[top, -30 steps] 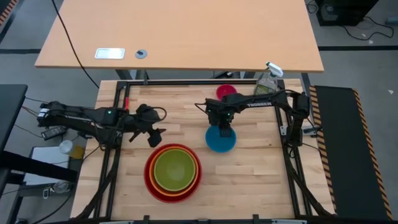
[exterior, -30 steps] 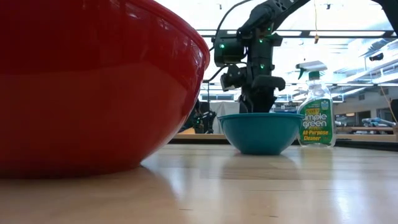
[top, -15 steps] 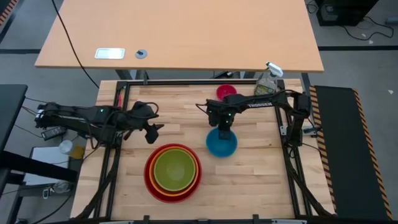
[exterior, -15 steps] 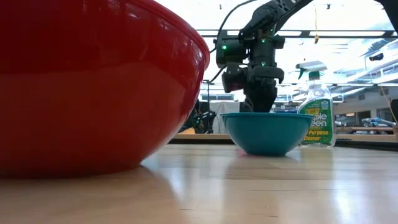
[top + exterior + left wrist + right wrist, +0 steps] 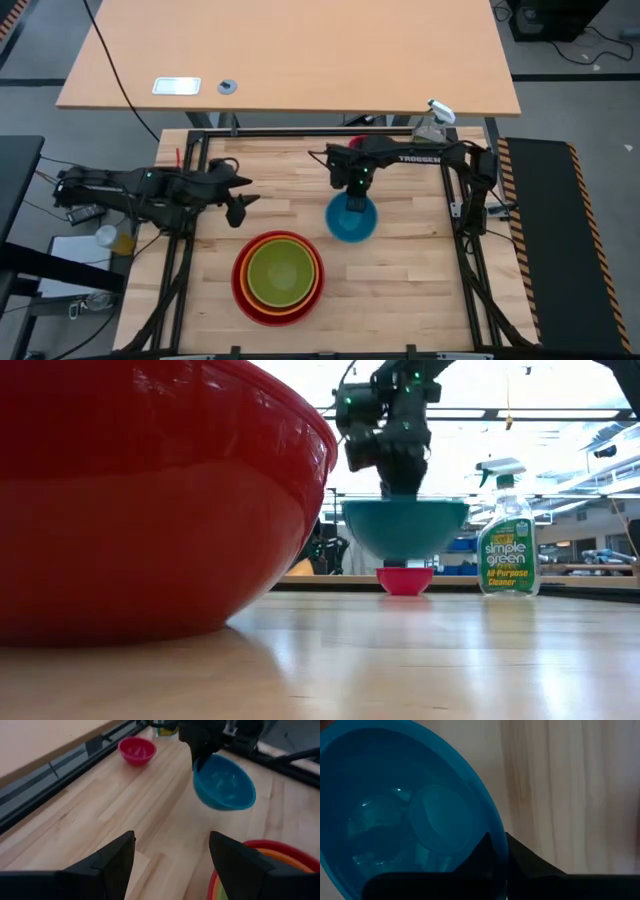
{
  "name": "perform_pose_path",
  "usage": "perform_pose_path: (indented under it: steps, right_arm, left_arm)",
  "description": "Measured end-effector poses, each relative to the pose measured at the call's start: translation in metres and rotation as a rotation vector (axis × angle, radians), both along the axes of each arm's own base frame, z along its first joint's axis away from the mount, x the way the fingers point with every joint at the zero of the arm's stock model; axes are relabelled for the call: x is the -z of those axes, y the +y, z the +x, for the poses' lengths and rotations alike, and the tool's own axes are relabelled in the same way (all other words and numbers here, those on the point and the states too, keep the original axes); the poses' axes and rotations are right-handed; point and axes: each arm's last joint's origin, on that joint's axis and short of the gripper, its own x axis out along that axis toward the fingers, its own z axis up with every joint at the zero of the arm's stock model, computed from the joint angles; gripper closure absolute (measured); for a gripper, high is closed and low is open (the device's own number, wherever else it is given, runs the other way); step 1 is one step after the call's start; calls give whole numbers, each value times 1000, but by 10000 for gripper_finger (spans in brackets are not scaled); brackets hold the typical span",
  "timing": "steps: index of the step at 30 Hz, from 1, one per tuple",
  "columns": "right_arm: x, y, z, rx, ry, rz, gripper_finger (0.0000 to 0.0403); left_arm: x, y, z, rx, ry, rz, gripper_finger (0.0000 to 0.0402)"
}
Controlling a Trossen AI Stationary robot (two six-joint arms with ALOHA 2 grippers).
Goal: Nest bowls inside each other
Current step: Stack the small blue bowl on top of the medium green bowl
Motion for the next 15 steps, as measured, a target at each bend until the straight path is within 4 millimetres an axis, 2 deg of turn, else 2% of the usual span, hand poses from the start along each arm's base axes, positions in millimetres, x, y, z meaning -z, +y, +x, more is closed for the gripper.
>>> perform_pose_path:
  steps: [4, 9, 15]
  right_arm:
    - [-26, 0, 9, 39, -101, 72, 381]
    - [-55, 9, 21, 55, -229, 152, 380]
    - [-73, 35, 42, 45, -418, 204, 379]
  left_arm:
    - [-7, 1, -9, 11, -53, 11, 143]
    - [-12, 2, -16, 12, -86, 45, 143]
    - [-16, 3, -21, 20, -116, 59, 143]
